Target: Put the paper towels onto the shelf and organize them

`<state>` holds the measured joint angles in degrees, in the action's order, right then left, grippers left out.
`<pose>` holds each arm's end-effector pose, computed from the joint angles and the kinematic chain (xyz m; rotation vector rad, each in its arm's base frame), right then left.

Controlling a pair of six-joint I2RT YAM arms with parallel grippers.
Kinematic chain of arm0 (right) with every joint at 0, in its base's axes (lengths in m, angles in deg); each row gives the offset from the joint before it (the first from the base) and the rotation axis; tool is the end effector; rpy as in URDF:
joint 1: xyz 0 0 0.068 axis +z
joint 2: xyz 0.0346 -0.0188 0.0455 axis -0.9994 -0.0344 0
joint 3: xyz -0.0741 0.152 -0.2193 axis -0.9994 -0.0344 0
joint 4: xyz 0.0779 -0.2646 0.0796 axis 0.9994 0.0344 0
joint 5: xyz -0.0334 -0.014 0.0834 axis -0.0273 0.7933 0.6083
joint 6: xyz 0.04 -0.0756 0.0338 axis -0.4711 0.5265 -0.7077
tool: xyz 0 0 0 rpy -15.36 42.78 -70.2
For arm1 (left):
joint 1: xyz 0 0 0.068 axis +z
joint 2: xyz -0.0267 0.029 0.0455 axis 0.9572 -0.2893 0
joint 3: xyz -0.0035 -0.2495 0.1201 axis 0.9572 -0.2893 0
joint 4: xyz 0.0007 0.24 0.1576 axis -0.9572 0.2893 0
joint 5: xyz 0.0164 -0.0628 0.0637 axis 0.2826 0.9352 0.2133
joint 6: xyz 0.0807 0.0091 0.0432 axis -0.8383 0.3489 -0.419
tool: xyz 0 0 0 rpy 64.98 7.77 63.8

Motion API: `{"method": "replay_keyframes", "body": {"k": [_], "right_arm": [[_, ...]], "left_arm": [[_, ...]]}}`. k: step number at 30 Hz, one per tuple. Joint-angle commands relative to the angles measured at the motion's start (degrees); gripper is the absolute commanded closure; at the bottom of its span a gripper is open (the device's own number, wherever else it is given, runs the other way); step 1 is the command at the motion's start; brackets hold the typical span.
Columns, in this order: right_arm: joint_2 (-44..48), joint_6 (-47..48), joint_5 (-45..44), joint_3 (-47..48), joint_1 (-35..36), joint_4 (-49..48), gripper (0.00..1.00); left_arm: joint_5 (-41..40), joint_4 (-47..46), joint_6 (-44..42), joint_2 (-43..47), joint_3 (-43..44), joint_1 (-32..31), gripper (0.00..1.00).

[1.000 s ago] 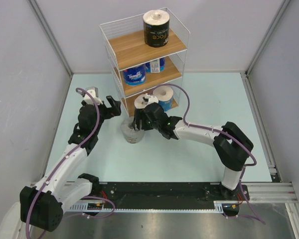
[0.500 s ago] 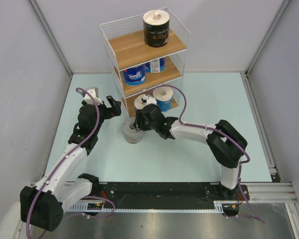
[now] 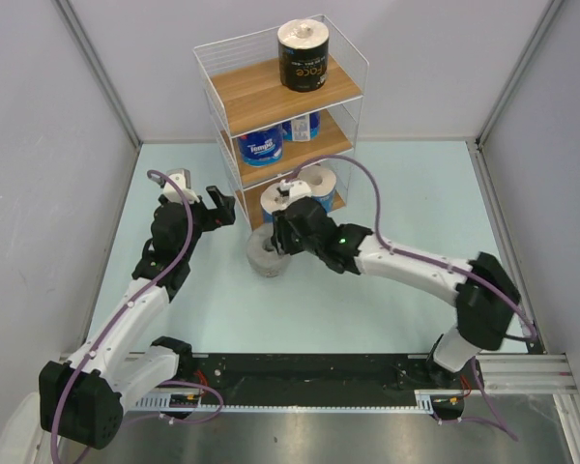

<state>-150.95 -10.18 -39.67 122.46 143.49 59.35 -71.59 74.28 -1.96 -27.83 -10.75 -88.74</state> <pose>0.2687 0.3582 0.2335 -0.4636 2.1749 0.5501 0.2873 -0.0696 0.2829 -0.1607 1.7591 -0.3473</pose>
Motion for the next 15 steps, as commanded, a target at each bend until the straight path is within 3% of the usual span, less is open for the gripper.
{"method": "replay_keyframes", "body": {"k": [1,6,15], "right_arm": [[13.3,6.8,-0.5,2.0,-0.6,-1.1,0.56],[18.2,11.4,4.7,8.5,-3.6,1.5,0.55],[15.5,20.6,-2.9,30.1,-3.5,2.2,0.55]], "left_arm": [[1.1,-2.1,1.3,0.0,1.7,0.5,0.00],[1.2,-1.8,1.1,-0.1,2.0,0.5,0.00],[0.7,-1.4,1.1,0.4,2.1,0.5,0.00]]}}
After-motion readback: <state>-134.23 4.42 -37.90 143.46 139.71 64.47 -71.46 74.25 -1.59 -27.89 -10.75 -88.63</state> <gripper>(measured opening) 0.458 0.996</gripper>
